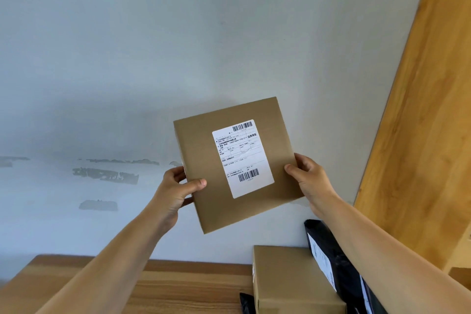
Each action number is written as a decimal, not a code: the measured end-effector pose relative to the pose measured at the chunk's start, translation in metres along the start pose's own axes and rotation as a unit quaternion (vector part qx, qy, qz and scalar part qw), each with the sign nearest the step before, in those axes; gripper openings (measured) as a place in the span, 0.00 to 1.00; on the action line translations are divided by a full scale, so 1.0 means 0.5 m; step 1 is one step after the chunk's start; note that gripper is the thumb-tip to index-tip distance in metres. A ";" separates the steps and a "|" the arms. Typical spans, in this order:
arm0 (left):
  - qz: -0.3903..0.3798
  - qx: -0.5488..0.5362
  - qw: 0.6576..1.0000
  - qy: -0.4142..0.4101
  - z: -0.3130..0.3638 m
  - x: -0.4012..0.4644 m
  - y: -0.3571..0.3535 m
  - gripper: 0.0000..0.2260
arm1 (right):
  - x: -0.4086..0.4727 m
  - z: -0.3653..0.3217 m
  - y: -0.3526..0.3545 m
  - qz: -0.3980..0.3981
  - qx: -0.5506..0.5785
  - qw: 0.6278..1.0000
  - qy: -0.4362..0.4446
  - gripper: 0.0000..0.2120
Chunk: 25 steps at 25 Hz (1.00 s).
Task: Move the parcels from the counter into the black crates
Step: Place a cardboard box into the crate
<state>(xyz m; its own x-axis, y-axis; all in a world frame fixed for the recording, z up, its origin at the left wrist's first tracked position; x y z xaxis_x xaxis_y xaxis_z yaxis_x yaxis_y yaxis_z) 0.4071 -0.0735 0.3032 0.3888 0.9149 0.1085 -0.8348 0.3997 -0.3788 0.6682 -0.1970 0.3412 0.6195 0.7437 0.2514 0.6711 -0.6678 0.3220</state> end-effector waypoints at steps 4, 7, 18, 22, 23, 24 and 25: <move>0.022 -0.007 0.999 -0.031 0.007 -0.009 0.003 0.21 | -0.019 0.018 -0.004 -0.013 0.027 0.999 -0.010 0.13; 0.058 -0.021 0.997 -0.052 0.001 -0.020 0.011 0.20 | -0.028 0.038 -0.005 -0.018 0.044 0.999 -0.016 0.14; 0.137 0.033 0.988 -0.069 -0.057 -0.102 0.034 0.15 | -0.071 0.137 -0.027 -0.092 0.057 0.993 -0.046 0.17; 0.177 0.034 0.982 -0.059 -0.083 -0.162 0.072 0.15 | -0.095 0.164 -0.073 -0.147 0.053 0.986 -0.049 0.18; 0.187 0.034 0.980 -0.057 -0.087 -0.178 0.088 0.15 | -0.102 0.170 -0.090 -0.163 0.047 0.984 -0.050 0.17; 0.199 0.034 0.978 -0.057 -0.087 -0.195 0.107 0.15 | -0.110 0.173 -0.110 -0.179 0.045 0.982 -0.053 0.17; 0.212 0.036 0.975 -0.055 -0.086 -0.214 0.129 0.15 | -0.119 0.176 -0.133 -0.191 0.046 0.979 -0.059 0.17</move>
<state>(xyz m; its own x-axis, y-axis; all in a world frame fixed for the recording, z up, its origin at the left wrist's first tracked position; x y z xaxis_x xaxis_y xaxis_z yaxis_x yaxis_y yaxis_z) 0.3285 -0.1481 0.2278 -0.0382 0.9977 0.0562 -0.9383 -0.0165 -0.3455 0.6226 -0.1996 0.2244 0.3543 0.9349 0.0197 0.8939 -0.3448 0.2866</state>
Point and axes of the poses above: each hand's wrist, its own x-axis towards the middle knuckle, its own y-axis out of the back of the hand, z = x × y, the point moved 4 cm from there along x, towards the middle knuckle, and after that the axes turned 11 degrees about -x, right-handed, at the moved point
